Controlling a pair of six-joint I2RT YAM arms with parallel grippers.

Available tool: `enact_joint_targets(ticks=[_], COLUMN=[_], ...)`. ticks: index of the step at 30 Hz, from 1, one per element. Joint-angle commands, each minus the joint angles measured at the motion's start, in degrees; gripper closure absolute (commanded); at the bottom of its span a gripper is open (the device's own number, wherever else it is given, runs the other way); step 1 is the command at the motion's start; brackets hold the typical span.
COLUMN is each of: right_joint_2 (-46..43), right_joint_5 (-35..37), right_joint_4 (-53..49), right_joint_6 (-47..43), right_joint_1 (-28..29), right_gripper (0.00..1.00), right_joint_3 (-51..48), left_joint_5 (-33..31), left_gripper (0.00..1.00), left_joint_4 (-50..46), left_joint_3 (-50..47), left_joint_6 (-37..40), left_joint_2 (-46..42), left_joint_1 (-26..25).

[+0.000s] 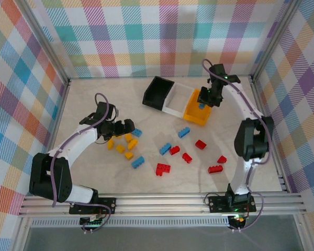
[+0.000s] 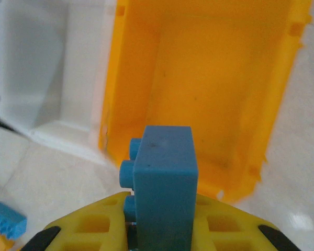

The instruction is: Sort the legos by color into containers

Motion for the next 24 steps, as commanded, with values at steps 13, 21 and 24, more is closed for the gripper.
enact_joint_targets(ticks=[13,21,24], right_joint_2=[15.8,18.2,18.5], right_joint_5=[-0.6,-0.2,0.1], right_joint_4=[-3.1,-3.7,-3.9], right_joint_6=[1.3,1.1,0.8], right_joint_1=[-0.1,0.0,0.0], right_gripper=[0.80,0.75,0.72], right_joint_3=[10.6,11.4,11.5], left_joint_5=[0.2,0.2,0.8], left_gripper=[0.00,0.00,0.00], left_joint_4=[-3.7,-4.3,-4.3], left_joint_3=[1.0,2.0,2.6], left_joint_6=[1.9,3.0,3.0], left_joint_2=[-1.2,-0.3,0.7], left_joint_1=[-0.3,-0.3,-0.3])
